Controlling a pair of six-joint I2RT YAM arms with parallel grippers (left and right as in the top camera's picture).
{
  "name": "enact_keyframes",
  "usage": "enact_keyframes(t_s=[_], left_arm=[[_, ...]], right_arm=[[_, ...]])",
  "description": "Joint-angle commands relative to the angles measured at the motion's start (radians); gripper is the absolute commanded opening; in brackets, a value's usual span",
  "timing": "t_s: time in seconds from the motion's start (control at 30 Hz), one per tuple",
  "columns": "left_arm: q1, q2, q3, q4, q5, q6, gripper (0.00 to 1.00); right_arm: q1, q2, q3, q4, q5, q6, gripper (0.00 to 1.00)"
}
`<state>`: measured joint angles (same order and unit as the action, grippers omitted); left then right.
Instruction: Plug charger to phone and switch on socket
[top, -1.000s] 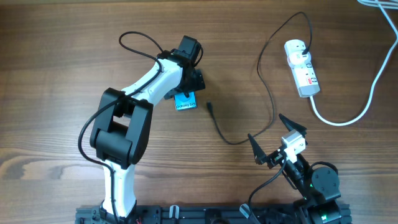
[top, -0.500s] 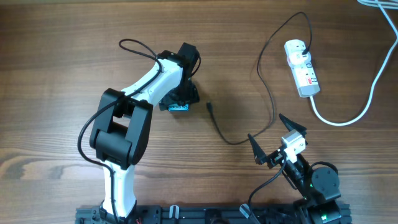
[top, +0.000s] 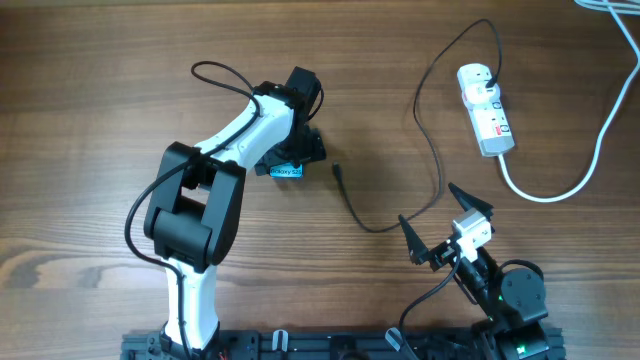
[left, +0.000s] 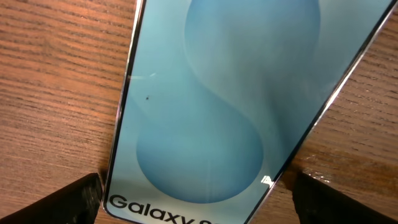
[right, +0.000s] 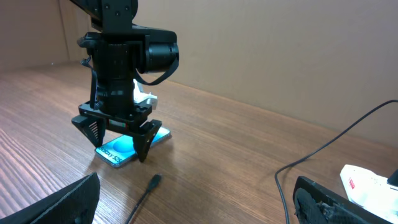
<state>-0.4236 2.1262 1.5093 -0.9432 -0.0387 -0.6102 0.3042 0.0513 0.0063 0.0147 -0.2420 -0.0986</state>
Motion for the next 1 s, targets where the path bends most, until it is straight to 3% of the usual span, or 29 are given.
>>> enact_keyframes(t_s=[0.0,0.13,0.23,0.27,0.3,0.33,0.5,0.57,0.7,0.97], left_arm=[[0.000,0.001,-0.016,-0.027,0.000,0.003,0.91],[0.000,0.001,-0.016,-0.056,0.014,0.003,0.80],[0.000,0.001,-0.016,-0.028,0.014,0.004,0.78],[0.000,0.001,-0.016,-0.013,0.008,0.004,0.83],[0.000,0.001,-0.016,0.014,-0.022,0.003,0.97],[0.000,0.001,-0.016,0.045,-0.062,0.003,1.00],[0.000,0.001,-0.016,0.113,-0.105,0.037,0.98],[0.000,0.001,-0.016,0.109,-0.037,0.081,0.91],[0.000,0.001,-0.016,0.099,0.142,0.158,0.91],[0.003,0.001,-0.016,0.109,0.067,0.122,0.99]], right_arm=[[0.002,0.000,-0.001,0.004,0.009,-0.006,1.00],[0.002,0.000,-0.001,0.004,0.009,-0.007,1.00],[0.002,0.000,-0.001,0.004,0.009,-0.006,1.00],[0.002,0.000,-0.001,0.004,0.009,-0.007,1.00],[0.002,0.000,-0.001,0.004,0.009,-0.007,1.00],[0.002,0.000,-0.001,0.004,0.009,-0.006,1.00],[0.002,0.000,-0.001,0.004,0.009,-0.006,1.00],[0.002,0.000,-0.001,0.004,0.009,-0.006,1.00],[0.002,0.000,-0.001,0.004,0.009,-0.006,1.00],[0.002,0.000,-0.001,0.004,0.009,-0.006,1.00]])
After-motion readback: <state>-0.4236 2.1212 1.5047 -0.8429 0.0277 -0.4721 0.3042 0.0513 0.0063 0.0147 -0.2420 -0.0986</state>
